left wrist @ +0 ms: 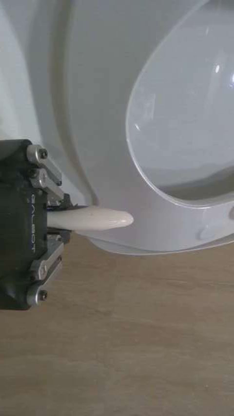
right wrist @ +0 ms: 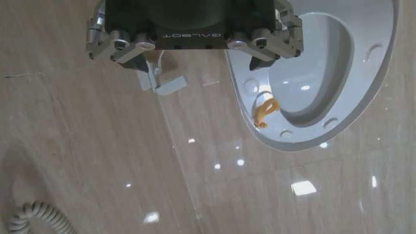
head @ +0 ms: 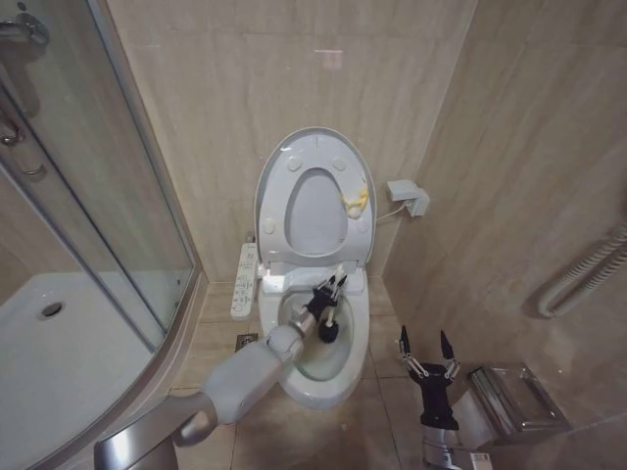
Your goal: Open the toilet lid, clean the toilet bowl with a toilet brush, close the toilet lid, and flush.
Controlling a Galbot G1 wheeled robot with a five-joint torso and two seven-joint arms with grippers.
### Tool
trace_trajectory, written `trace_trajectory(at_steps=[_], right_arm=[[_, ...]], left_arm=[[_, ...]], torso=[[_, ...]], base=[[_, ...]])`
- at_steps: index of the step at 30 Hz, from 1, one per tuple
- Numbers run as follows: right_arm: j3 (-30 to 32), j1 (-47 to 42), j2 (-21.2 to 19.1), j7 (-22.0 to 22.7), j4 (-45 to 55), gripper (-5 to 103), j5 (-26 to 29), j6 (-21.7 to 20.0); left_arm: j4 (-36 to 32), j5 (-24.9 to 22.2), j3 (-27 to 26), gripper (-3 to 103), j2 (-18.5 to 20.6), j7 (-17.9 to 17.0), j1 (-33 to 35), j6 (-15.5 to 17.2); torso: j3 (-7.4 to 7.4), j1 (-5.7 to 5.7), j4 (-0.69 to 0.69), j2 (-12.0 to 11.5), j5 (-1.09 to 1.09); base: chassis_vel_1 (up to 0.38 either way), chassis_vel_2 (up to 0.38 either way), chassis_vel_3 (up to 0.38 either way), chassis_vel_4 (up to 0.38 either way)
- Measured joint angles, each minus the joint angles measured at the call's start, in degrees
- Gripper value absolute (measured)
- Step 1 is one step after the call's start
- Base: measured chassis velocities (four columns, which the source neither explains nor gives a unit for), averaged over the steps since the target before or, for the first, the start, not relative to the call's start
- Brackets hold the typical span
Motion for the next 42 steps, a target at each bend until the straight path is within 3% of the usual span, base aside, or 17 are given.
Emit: trace_trajectory(at_steps=[7, 14, 18, 19, 25, 28, 32, 38, 42], right_arm=[[0.6, 0.0, 0.0, 0.1, 0.0, 100, 0.0, 0.0], [0.3, 0.7, 0.1, 0.1, -0.9, 100, 0.0, 0.0], [0.5, 1.2, -0.1, 0.1, -1.3, 100, 0.0, -0.1], [0.7, 1.3, -0.2, 0.1, -1.3, 100, 0.0, -0.1], [0.8, 1.2, 0.0, 0.1, -1.6, 100, 0.1, 0.0], [0.7, 1.1, 0.2, 0.0, -1.8, 100, 0.1, 0.3], [0.7, 1.0, -0.1, -0.1, -2.1, 100, 0.1, 0.5], [0.5, 1.1, 0.4, -0.1, -2.1, 100, 0.0, 0.5], [0.4, 0.9, 0.7, -0.1, -1.9, 100, -0.4, 0.5]], left_arm=[[-4.7, -1.1, -1.2, 19, -2.2, -0.3, -1.9, 0.2], [-1.6, -2.3, 1.4, 19, 2.7, -0.9, 0.4, 0.3], [-2.7, -3.5, 3.7, 19, 4.3, -2.0, 0.0, 1.1], [-4.3, -4.1, 4.3, 19, 4.5, -2.2, -0.8, 1.2], [-7.2, -5.9, 5.0, 19, 4.1, -2.5, -2.4, 1.1], [-3.1, -4.9, 4.9, 19, 4.4, -2.0, -1.4, 0.3], [-0.5, -4.3, 4.7, 19, 3.4, -1.6, -1.5, 0.1], [-3.3, -5.8, 4.0, 19, 0.0, -1.7, -4.8, 0.0], [-2.8, -6.2, 3.7, 19, 0.3, -1.6, -4.0, -0.2]], torso=[[-0.02, -0.01, -0.13, 0.0, -0.02], [0.00, 0.00, 0.03, 0.0, 0.00], [0.00, 0.00, 0.03, 0.0, 0.00], [0.00, 0.00, -0.03, 0.0, -0.01], [-0.01, 0.00, -0.11, 0.0, -0.01], [-0.01, 0.00, 0.00, 0.0, 0.00], [0.00, 0.00, 0.04, 0.0, 0.00], [-0.01, 0.00, -0.11, 0.0, -0.01], [-0.01, 0.00, -0.08, 0.0, 0.01]], base=[[0.000, 0.000, 0.000, 0.000], [0.000, 0.000, 0.000, 0.000], [0.000, 0.000, 0.000, 0.000], [0.000, 0.000, 0.000, 0.000], [0.000, 0.000, 0.000, 0.000], [0.000, 0.000, 0.000, 0.000], [0.014, 0.008, 0.006, 0.005], [0.000, 0.000, 0.000, 0.000], [0.000, 0.000, 0.000, 0.000]])
